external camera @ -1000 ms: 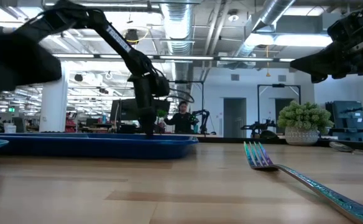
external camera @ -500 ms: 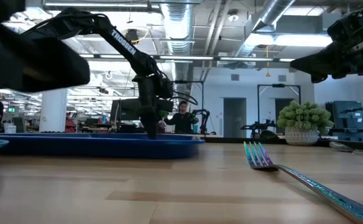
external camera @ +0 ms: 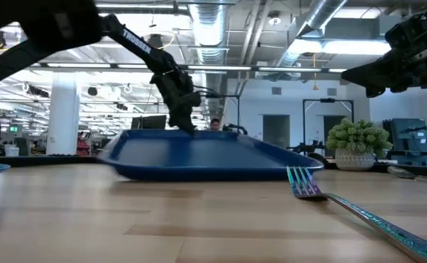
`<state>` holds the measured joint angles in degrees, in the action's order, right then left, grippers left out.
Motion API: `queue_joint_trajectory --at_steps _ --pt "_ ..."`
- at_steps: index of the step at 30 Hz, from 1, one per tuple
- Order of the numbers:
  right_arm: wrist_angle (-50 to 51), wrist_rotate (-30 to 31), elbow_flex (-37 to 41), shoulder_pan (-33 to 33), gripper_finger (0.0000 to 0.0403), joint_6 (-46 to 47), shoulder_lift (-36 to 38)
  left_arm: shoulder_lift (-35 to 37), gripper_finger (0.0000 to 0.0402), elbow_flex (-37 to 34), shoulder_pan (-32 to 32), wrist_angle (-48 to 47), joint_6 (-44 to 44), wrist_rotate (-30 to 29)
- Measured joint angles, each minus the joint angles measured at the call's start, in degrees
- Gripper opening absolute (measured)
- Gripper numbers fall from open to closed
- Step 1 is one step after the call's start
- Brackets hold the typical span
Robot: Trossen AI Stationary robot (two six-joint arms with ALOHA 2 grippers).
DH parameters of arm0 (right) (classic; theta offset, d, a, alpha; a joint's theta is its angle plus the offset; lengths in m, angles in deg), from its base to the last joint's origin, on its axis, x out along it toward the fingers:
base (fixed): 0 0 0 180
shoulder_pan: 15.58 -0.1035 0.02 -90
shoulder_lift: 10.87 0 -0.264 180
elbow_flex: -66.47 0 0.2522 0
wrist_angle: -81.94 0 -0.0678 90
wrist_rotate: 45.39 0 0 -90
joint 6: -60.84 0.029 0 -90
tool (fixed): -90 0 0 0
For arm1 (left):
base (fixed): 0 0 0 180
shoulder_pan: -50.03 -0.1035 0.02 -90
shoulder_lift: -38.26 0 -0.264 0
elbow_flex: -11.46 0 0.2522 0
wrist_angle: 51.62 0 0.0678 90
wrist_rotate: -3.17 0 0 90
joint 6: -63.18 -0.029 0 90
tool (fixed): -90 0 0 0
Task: Pick and place plate/cup/fork/spoon on tray
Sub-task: Move the blue serving tray to the center of the table
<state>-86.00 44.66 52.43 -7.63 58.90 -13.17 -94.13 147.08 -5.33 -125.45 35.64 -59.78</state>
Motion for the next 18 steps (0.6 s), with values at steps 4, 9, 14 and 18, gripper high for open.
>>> queue_joint_trajectory --at_steps 4,9,14,18 --pt "0.0 0.0 -0.02 0.0 0.0033 0.0 0.0 0.0 0.0021 -1.49 -1.89 0.5 7.11 1.01" --pt "-0.02 -0.02 -0.01 0.0 0.0033 0.0 0.0 0.13 0.002 -4.17 -1.99 3.52 12.56 1.37" --pt "-0.02 -0.01 -0.02 0.01 0.0033 -0.01 0.0 3.14 0.0019 -8.0 -1.66 6.12 14.08 0.23" --pt "-0.02 0.0 -0.02 0.0 0.0033 0.0 0.02 9.11 0.0019 -15.98 -1.79 11.83 15.77 -2.92"
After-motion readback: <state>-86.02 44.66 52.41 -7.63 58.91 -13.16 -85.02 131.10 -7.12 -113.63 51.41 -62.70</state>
